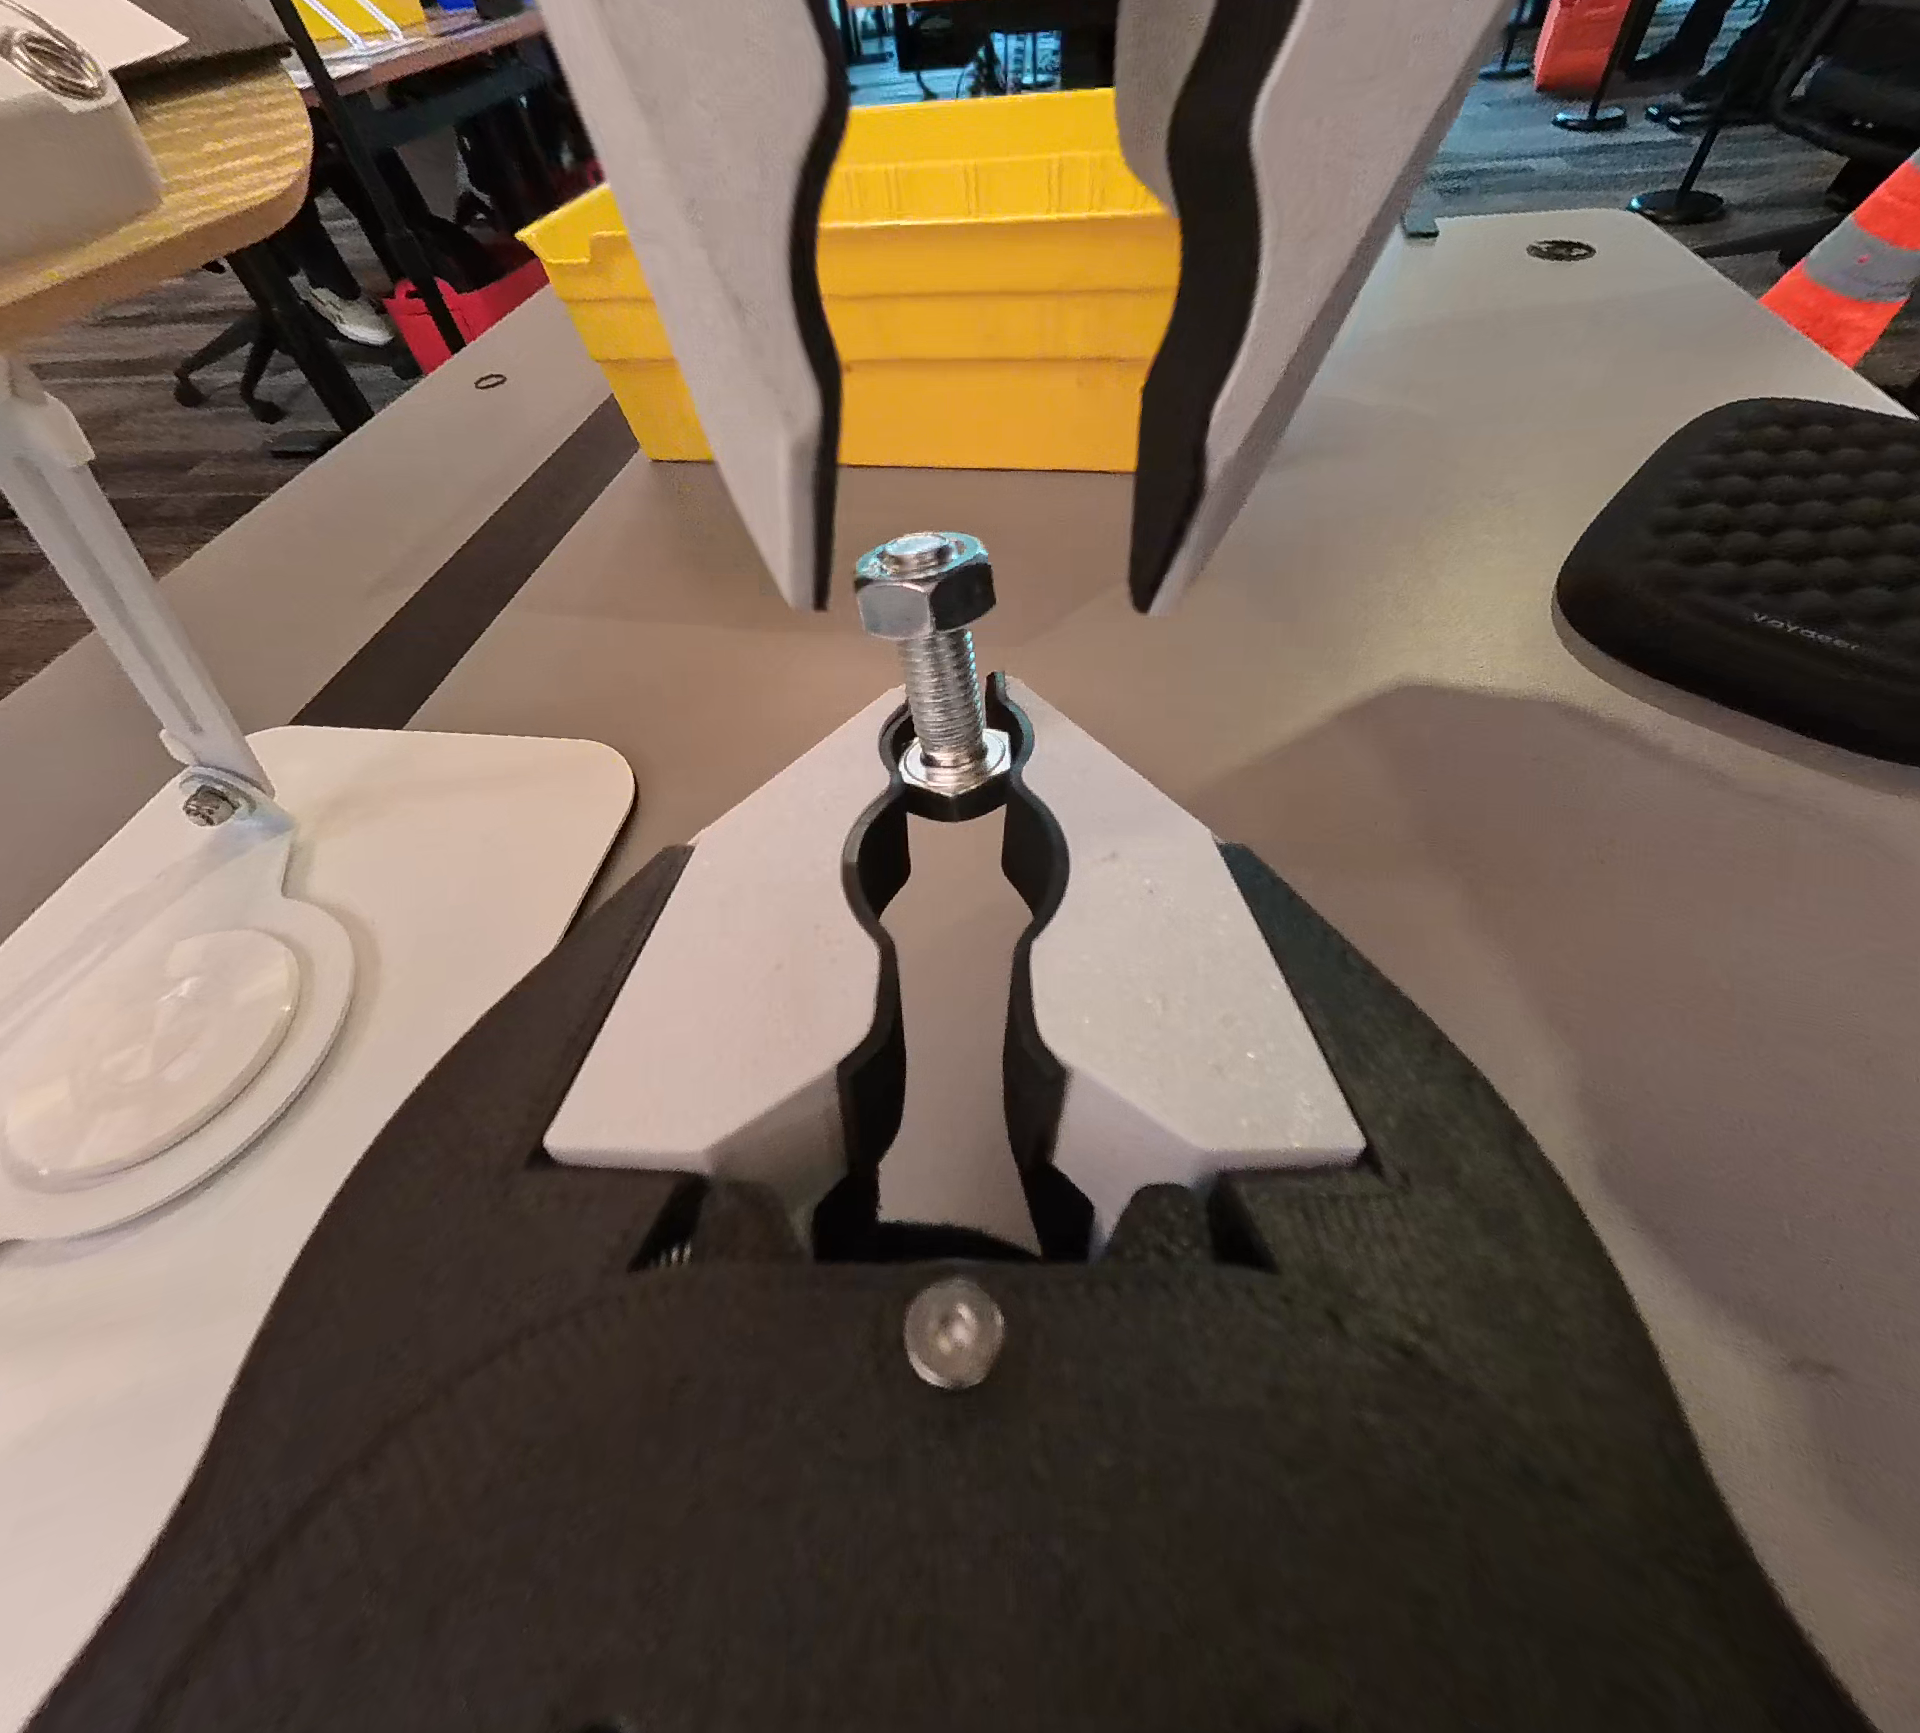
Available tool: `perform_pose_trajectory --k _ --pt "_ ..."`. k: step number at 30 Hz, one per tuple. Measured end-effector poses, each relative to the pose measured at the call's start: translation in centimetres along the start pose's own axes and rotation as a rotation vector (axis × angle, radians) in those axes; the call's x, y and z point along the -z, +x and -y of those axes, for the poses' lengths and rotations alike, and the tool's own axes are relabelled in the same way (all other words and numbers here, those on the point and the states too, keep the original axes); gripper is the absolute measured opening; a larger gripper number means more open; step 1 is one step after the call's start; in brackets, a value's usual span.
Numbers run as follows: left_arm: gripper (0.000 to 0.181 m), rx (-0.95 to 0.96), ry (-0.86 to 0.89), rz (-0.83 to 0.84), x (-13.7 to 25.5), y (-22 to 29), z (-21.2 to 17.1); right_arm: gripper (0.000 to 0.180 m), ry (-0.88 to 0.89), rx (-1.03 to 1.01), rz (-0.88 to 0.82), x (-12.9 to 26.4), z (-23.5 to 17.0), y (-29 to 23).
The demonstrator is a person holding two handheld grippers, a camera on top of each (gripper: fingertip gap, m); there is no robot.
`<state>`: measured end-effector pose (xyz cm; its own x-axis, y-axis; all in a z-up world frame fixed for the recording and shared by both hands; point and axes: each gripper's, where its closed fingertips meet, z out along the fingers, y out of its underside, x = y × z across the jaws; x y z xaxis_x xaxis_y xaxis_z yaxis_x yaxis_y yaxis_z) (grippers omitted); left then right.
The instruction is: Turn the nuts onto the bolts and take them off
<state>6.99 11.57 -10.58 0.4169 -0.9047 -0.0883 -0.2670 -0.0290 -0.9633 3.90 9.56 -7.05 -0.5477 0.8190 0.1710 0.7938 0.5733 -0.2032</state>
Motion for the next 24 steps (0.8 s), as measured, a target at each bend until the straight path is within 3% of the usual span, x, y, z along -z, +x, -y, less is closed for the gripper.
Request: perform_pose_trajectory --k 4,6,13,15,16,17,24 --pt "0.01 -0.004 -0.003 0.0 0.0 0.0 0.0 0.016 -0.064 0.07 -0.034 -0.6 -0.7 0.6" --pt "0.01 -0.008 -0.007 -0.002 -0.1 0.1 -0.1 0.016 -0.053 0.019 -0.008 -0.6 -0.7 0.5" --pt "0.01 -0.004 -0.001 0.005 0.1 -0.1 0.0 0.024 0.09 -0.611 0.165 -0.5 -0.1 0.5" --pt "0.01 -0.003 -0.001 0.006 0.0 -0.1 0.0 0.028 0.105 -0.599 0.17 -0.5 -0.2 0.3" --pt "0.01 -0.001 0.005 0.006 0.0 -0.1 0.1 0.045 0.108 -0.571 0.148 -0.5 -0.4 0.5" --pt "0.01 0.0 0.009 0.005 0.1 -0.1 0.2 0.05 0.118 -0.538 0.116 -0.4 -0.5 0.7" --pt "0.01 0.03 0.06 0.003 0.6 -0.3 1.0 0.037 0.314 -0.488 0.08 -0.2 0.5 0.4"
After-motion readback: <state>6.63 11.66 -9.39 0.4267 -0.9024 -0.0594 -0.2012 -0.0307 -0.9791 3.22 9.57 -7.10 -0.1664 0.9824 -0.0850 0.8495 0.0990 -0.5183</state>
